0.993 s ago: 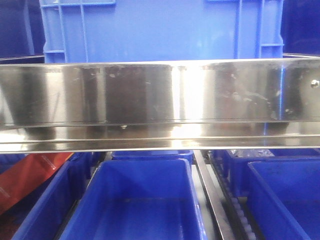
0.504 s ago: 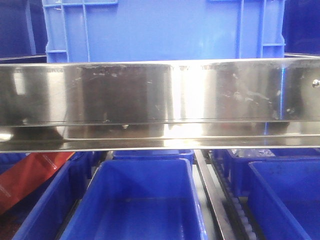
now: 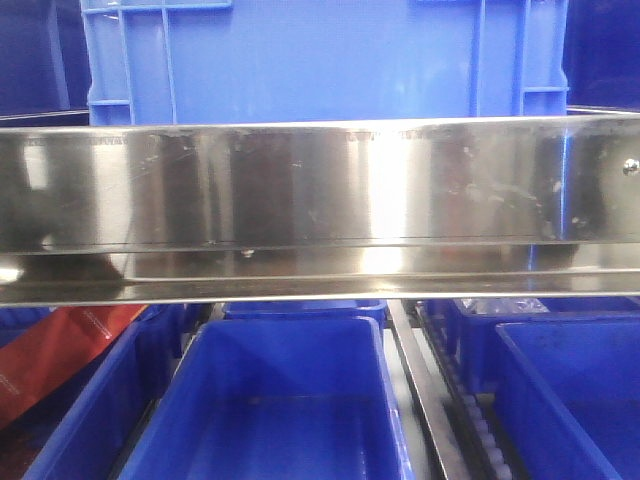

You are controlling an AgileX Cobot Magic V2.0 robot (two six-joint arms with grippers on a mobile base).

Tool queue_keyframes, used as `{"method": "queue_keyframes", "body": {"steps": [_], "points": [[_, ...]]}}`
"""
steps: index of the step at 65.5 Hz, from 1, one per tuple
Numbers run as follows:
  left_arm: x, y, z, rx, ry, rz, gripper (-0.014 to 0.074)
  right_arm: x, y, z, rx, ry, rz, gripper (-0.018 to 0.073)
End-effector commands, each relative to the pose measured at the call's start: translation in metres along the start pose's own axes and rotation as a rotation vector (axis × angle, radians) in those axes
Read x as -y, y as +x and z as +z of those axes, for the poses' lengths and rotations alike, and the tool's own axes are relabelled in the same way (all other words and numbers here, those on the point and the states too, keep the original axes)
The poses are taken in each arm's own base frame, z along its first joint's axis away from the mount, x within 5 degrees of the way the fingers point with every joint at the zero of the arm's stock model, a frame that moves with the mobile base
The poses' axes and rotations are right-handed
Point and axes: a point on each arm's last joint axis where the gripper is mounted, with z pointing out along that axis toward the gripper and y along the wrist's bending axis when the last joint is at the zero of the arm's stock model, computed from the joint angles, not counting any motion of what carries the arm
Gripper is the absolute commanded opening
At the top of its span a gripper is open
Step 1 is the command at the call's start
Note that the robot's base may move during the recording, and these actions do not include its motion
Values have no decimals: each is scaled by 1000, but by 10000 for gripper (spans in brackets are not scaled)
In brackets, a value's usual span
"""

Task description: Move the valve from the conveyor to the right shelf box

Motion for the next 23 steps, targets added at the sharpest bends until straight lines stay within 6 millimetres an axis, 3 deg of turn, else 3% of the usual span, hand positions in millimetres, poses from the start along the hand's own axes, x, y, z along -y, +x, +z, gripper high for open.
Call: {"method": "queue_keyframes", "body": {"steps": [1,23], "points": [[0,-3,0,26,-2,2,-111,0,-1,-1,24,7,-15,-168],[0,-3,0,26,-2,2,-111,0,-1,-1,24,7,-15,-168]]}}
